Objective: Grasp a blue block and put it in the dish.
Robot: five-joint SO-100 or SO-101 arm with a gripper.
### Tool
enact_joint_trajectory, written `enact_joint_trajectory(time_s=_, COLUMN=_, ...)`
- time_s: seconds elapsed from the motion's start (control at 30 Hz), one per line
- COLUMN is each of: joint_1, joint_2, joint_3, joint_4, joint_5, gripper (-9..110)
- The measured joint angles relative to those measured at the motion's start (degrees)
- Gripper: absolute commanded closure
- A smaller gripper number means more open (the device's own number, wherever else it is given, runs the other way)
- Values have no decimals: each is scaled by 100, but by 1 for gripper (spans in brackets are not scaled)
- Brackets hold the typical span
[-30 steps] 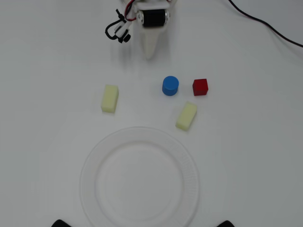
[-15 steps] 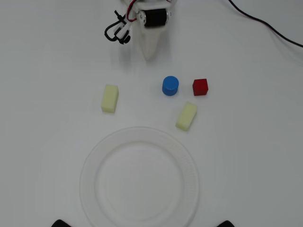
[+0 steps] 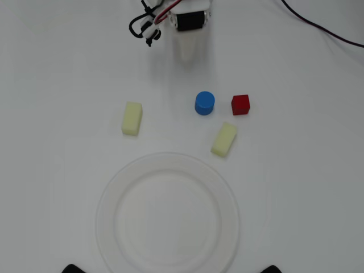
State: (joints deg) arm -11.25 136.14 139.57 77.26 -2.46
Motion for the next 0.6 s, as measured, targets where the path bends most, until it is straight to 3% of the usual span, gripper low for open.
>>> enact_joint_trajectory(time_s=0.3, joint_1=-448, joint_2=-1670, joint_3=-1063, joint_4=-343, joint_5=439, gripper=69)
enact_joint_trajectory(time_s=0.6, joint_1=-527, joint_2=-2795, joint_3=-1740, joint_4=-861, joint_5=554, gripper=68)
